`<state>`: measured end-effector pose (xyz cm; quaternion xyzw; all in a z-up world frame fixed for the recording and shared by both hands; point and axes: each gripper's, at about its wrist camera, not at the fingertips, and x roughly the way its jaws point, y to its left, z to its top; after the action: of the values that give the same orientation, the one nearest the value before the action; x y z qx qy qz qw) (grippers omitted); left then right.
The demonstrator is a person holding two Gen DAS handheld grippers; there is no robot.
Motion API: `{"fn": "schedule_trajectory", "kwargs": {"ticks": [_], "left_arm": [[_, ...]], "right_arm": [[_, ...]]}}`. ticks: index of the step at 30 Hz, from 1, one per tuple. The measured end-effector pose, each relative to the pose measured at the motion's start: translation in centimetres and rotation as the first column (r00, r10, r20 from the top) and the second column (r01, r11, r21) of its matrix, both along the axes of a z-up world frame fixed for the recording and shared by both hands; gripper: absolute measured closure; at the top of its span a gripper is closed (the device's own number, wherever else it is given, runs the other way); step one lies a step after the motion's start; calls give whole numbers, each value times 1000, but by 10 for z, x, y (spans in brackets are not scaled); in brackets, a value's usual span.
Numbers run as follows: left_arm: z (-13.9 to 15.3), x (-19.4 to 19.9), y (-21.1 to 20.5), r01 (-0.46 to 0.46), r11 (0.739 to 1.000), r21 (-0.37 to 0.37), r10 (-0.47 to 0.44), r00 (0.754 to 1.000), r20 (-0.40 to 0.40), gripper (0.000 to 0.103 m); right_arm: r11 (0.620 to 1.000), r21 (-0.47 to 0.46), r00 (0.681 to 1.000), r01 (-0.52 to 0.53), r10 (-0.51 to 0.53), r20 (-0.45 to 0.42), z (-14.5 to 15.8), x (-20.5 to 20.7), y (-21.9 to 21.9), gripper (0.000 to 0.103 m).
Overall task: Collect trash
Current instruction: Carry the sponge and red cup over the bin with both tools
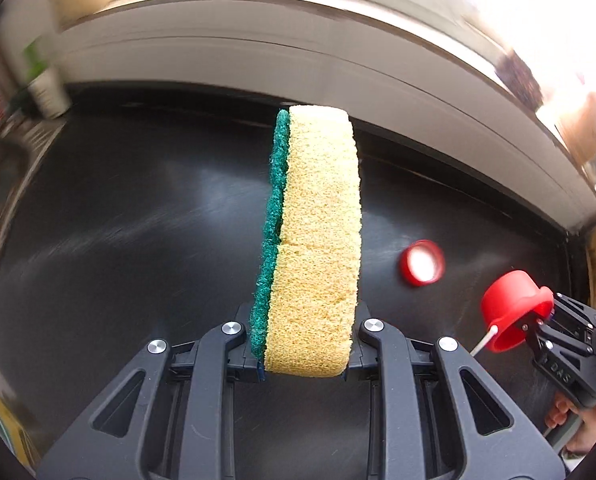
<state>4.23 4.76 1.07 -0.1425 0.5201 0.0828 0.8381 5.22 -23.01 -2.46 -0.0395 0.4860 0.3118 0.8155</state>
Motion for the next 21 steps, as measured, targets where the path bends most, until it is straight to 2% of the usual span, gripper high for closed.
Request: {"fn": "schedule_trajectory", "kwargs": {"ticks": [3, 5, 9, 13, 15, 21], "left_arm": [[6, -33, 25, -91, 996, 2, 91, 996, 9, 80], [7, -60, 56, -168, 986, 5, 168, 986, 7, 80], [9, -125, 97, -316, 949, -1, 316, 949, 2, 80], [12, -205, 144, -461, 888, 10, 461, 887, -11, 80], [13, -238, 153, -512, 859, 14, 513, 858, -18, 80], [15, -335, 184, -662, 749, 29, 663, 748, -39, 80]], "right_arm": [[998, -2, 998, -66, 66, 5, -1, -11, 29, 83], [992, -4, 992, -123, 123, 7, 1, -21, 52, 83], [969, -8, 969, -248, 248, 13, 8, -42, 102, 83], [920, -8, 920, -391, 391, 33, 19, -80, 163, 83], [886, -8, 885, -463, 463, 42, 24, -103, 195, 83], [794, -16, 793, -608, 608, 43, 29, -165, 264, 83]]}}
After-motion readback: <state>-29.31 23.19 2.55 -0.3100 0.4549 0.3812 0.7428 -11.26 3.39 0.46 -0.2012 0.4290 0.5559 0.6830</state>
